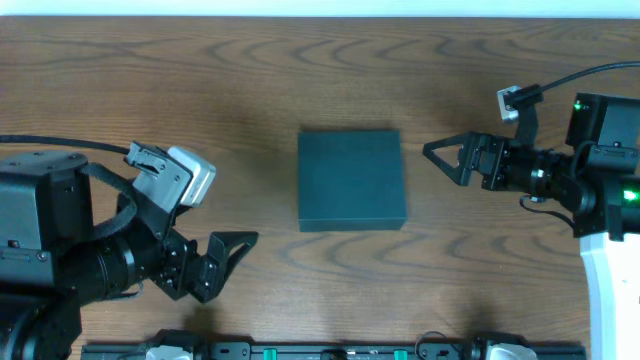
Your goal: Pack container
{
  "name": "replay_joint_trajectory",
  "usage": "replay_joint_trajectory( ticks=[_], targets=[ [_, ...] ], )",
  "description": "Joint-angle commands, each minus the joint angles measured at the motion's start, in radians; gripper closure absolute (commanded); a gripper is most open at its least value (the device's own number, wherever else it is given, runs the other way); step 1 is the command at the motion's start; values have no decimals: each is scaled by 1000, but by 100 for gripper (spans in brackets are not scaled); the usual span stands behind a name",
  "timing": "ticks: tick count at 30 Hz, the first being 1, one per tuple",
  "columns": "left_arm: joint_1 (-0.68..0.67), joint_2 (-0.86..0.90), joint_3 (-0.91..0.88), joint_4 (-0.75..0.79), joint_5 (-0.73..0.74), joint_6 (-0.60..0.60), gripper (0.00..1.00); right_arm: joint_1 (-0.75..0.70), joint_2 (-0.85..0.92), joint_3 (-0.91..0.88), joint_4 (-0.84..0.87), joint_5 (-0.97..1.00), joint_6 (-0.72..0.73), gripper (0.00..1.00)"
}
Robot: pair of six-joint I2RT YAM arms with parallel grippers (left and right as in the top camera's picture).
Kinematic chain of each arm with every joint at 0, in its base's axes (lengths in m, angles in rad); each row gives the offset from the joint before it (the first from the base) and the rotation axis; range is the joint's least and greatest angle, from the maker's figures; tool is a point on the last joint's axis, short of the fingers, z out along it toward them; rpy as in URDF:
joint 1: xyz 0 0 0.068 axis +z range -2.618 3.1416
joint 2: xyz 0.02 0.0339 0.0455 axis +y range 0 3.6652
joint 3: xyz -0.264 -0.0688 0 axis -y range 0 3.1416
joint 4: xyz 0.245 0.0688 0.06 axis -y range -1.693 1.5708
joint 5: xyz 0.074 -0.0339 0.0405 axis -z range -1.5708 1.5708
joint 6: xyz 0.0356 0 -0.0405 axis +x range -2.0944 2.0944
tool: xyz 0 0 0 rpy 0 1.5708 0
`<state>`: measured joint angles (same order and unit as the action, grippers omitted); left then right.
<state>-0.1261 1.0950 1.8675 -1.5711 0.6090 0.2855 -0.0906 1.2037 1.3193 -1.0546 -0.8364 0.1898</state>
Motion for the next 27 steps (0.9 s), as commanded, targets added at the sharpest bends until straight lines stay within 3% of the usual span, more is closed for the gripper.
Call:
replay_joint_trajectory(
  ticks=[1, 8, 15, 22, 27],
  targets=[
    [-2, 2, 16, -4, -105, 3, 5, -6, -6, 8, -1, 0, -11, 1],
    [-1, -21, 16, -2, -117, 3, 5, -6, -6, 8, -1, -1, -12, 1],
    [-1, -189, -37, 5, -194, -6, 5, -6, -6, 8, -1, -1, -12, 1],
    [0, -456, -246, 114, -352, -166, 5, -6, -6, 8, -1, 0, -12, 1],
    [4, -626, -431, 218, -384, -183, 5, -6, -6, 8, -1, 0, -12, 1]
  ],
)
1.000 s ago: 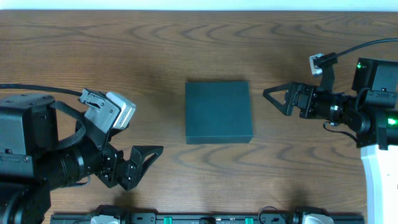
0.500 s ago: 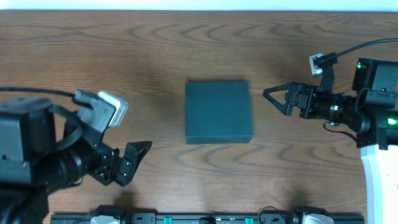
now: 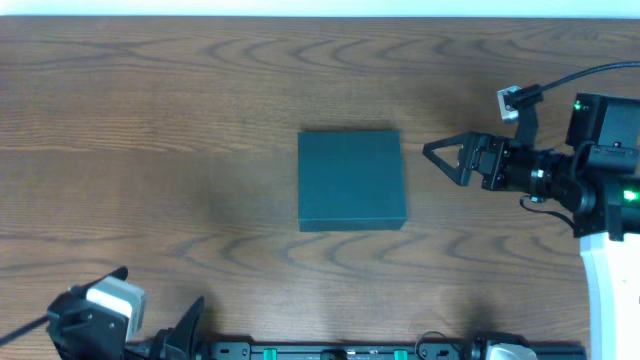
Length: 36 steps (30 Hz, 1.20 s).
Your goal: Pack container
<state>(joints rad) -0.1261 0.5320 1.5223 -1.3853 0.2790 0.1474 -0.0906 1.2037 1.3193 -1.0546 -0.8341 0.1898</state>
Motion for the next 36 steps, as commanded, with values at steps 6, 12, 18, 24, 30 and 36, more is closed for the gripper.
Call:
replay_joint_trajectory(
  ticks=[6, 12, 18, 24, 30, 36],
  targets=[
    [45, -232, -328, 172, -135, -148, 5, -6, -6, 8, -1, -3, -12, 1],
    [93, -355, -581, 330, -183, -235, 5, -6, -6, 8, -1, -3, -12, 1],
    [101, -416, -843, 497, -182, -286, 5, -6, -6, 8, -1, -3, -12, 1],
    [101, -447, -1096, 725, -159, -358, 5, -6, -6, 8, -1, -3, -12, 1],
    [101, -491, -1250, 845, -120, -359, 5, -6, -6, 8, -1, -3, -12, 1],
    [101, -529, -1316, 865, -122, -365, 5, -6, -6, 8, -1, -3, -12, 1]
  ],
)
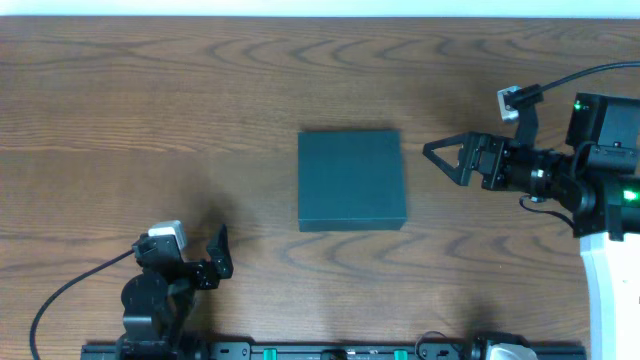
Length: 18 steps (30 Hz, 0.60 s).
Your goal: Pack container
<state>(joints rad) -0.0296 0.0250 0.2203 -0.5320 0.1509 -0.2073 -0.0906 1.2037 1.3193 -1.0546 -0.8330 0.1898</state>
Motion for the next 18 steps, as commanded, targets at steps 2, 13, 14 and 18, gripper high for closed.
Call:
replay_joint_trajectory(
  ticks=[2, 13, 14, 18],
  targets=[
    [5, -22, -26, 13, 6, -10, 5, -6, -6, 8, -1, -4, -12, 1],
    [5, -22, -78, 17, 6, -10, 5, -6, -6, 8, -1, -4, -11, 1],
    [5, -22, -78, 17, 0, -10, 5, -6, -6, 8, -1, -4, -11, 1],
    [5, -22, -78, 17, -4, -10, 5, -6, -6, 8, -1, -4, -12, 1]
  ],
)
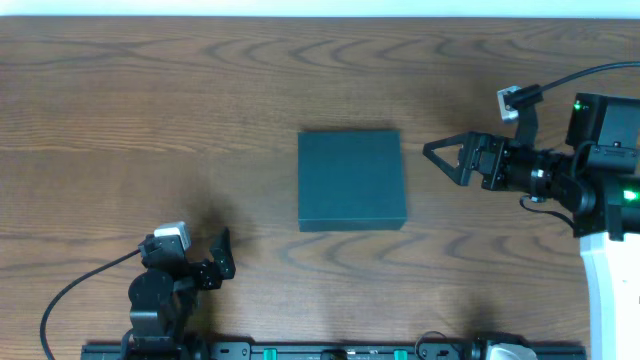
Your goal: Pack container
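A dark teal square container [351, 180] with its lid on lies flat at the middle of the wooden table. My right gripper [432, 154] sits just off its right edge, level with its upper half, jaws open and empty. My left gripper [223, 252] is low at the front left, well clear of the container, fingers pointing up and right; it looks open with nothing in it.
The wooden table [150, 120] spreads around the container. A black rail with clamps [330, 350] runs along the front edge. A cable [75, 298] trails from the left arm toward the lower left corner.
The left arm has shifted very slightly to the right at the front left. The right arm and the container are as they were.
At first the left arm reached in from the left, its gripper open near the container's front left. Then it was nearly out of view at the bottom left corner. After that it stood folded low at the front left, where it remains. The right gripper and container never moved.
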{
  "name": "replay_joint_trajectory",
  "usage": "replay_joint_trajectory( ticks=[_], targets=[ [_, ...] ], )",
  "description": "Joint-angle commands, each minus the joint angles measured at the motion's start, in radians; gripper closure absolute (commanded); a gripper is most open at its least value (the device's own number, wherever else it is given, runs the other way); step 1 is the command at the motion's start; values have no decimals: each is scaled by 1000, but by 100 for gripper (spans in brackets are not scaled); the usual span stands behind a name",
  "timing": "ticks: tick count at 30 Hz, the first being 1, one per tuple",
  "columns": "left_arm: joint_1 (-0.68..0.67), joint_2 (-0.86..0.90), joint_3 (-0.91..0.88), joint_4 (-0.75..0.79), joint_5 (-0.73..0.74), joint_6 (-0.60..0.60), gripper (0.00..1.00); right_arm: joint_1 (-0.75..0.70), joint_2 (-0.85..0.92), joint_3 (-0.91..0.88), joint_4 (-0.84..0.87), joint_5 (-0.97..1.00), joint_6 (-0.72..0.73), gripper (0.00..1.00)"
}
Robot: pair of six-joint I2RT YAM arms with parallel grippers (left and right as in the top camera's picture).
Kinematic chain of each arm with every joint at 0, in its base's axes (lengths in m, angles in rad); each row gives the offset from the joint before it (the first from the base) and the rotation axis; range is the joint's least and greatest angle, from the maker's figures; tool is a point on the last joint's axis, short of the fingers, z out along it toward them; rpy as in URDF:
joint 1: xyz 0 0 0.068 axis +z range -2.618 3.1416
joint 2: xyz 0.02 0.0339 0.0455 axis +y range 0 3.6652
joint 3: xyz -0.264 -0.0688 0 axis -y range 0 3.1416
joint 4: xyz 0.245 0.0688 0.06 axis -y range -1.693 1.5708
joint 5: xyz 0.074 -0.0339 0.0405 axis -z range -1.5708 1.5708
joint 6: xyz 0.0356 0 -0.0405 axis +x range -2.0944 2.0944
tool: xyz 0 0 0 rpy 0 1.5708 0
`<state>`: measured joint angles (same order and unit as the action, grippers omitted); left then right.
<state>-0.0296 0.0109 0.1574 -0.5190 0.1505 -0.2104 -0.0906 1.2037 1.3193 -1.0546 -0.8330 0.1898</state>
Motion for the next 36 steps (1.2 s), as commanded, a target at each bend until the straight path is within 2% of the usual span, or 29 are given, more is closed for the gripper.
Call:
replay_joint_trajectory(
  ticks=[1, 23, 29, 36],
  targets=[
    [5, -8, -15, 4, -4, -7, 5, -6, -6, 8, -1, -4, -12, 1],
    [5, -8, -15, 3, -4, -7, 5, -6, -6, 8, -1, 0, -13, 1],
    [5, -8, -15, 4, -4, -7, 5, -6, -6, 8, -4, 110, -12, 1],
    [5, -8, -15, 3, -4, -7, 5, 31, -98, -3, -12, 410, -12, 1]
  ],
)
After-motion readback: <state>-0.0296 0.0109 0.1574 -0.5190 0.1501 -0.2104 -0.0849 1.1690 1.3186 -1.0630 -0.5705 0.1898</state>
